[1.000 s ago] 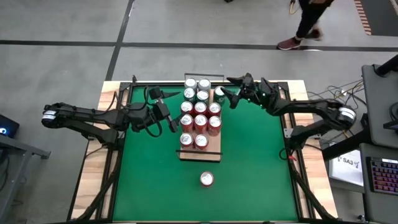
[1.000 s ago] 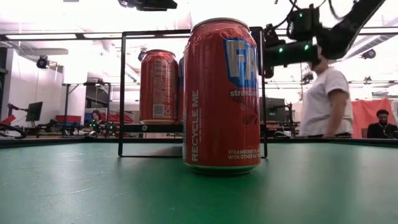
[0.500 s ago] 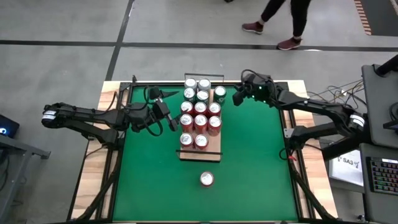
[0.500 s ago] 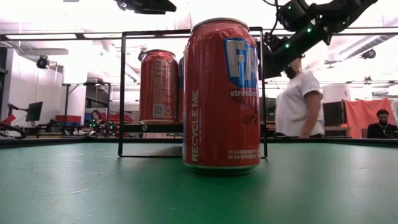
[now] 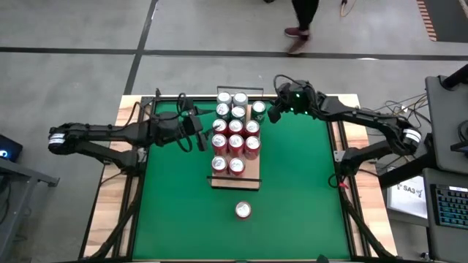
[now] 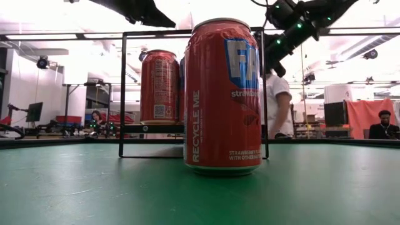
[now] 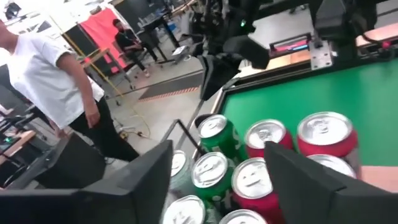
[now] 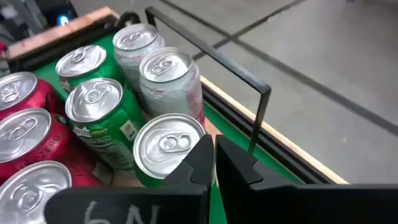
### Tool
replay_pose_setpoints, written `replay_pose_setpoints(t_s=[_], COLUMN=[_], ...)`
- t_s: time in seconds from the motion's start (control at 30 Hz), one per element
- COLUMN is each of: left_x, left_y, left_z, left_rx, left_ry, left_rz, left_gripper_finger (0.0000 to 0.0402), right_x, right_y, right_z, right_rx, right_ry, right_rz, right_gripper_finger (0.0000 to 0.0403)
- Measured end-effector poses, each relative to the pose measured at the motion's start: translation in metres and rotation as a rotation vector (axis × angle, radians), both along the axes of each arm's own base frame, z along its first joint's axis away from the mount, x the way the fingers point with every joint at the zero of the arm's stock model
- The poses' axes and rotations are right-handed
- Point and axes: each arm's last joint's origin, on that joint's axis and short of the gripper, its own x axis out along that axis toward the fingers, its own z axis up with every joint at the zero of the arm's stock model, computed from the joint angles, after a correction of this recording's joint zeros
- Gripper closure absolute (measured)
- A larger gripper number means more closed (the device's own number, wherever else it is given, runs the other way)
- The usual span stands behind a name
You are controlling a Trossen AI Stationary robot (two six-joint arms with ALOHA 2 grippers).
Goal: Place canned beverage on shelf
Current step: Put the green soda can on the shelf and aligned with the other green soda can
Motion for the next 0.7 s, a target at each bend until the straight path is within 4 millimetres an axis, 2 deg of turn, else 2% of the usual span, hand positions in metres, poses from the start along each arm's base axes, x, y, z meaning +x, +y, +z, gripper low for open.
replay_pose_setpoints(t_s=[0.13,0.4,0.47,0.7], left_x=[-0.002,-0.002,-0.003,-0.010], left_y=[0.009,0.010,0.010,0.009], left_z=[-0.001,-0.007,-0.010,-0.020], left_rx=[0.007,0.038,0.036,0.011], left_ry=[0.013,0.061,0.067,0.050], left_rz=[0.024,0.016,0.016,0.022], left_gripper_finger=[0.0228,0.0381,0.0395,0.0385], right_x=[0.011,0.032,0.037,0.043], right_y=[-0.007,-0.028,-0.032,-0.035], right_z=[0.011,0.016,0.016,0.014], right_rx=[0.055,0.184,0.199,0.208], right_ry=[0.105,0.312,0.335,0.356], right_rz=[0.010,-0.008,-0.007,0.001], right_gripper_finger=[0.0394,0.0394,0.0394,0.0394])
